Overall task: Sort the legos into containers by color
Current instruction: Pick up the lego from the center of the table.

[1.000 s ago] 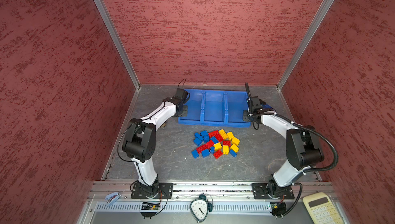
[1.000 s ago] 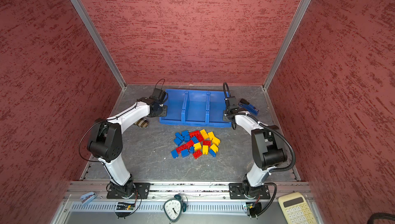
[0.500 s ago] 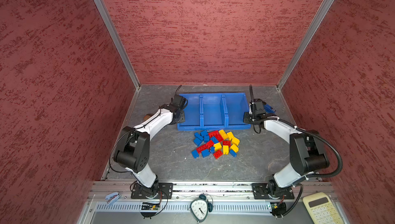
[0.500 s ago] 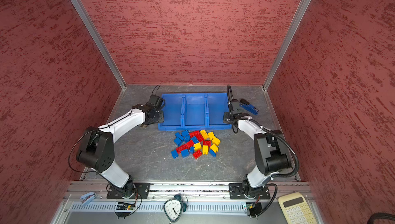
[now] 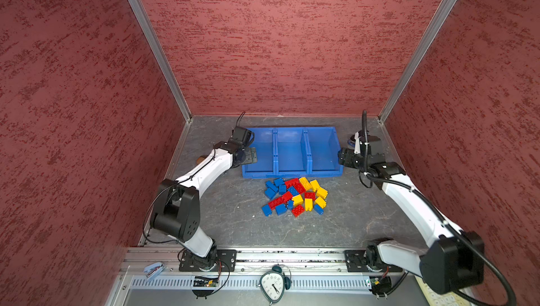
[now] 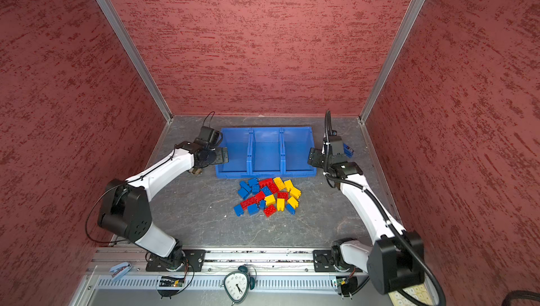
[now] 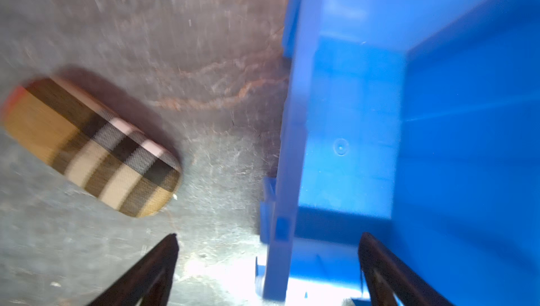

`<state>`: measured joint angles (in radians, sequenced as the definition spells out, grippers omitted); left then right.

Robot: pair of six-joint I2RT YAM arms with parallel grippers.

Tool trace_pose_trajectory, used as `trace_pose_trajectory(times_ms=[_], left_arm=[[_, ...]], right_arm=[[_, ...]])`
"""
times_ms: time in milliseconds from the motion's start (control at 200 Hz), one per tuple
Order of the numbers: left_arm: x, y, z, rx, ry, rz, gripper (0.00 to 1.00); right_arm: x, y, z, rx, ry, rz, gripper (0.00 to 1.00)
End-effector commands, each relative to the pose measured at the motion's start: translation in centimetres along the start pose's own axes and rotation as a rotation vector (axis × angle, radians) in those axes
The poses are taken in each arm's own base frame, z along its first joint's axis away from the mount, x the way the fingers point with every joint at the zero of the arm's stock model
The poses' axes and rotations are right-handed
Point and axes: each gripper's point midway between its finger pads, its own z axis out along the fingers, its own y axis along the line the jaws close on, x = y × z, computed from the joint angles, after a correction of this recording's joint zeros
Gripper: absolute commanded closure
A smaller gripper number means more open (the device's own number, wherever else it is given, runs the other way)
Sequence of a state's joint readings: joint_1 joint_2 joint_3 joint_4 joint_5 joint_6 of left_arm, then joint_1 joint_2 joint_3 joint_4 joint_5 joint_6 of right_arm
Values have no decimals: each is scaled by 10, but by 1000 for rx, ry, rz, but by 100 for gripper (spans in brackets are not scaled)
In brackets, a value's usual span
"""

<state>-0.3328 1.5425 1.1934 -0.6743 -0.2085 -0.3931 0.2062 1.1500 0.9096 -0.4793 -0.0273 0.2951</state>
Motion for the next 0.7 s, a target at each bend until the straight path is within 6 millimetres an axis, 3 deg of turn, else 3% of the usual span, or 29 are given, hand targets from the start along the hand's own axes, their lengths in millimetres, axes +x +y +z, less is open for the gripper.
trace_pose_trajectory(times_ms=[0,165,296,486,696], left_arm=[[-18,-2,-39,45,-88,-44,1],[-28,-4,-68,52,-170,-35,0],[-37,-6,-83,86,-242,-56,1],[-42,-3,-96,110,-310,-87,1],[-39,-1,-96,111,-317,-92,1]], right_arm=[[79,17,-7,-134,261,-46,20],[130,30,-3,-153,426,-70,22],[149,21,13,-55,503,-97,21],[166,29,31,-19,556,-166,20],[164,37,55,33,539,-255,24]])
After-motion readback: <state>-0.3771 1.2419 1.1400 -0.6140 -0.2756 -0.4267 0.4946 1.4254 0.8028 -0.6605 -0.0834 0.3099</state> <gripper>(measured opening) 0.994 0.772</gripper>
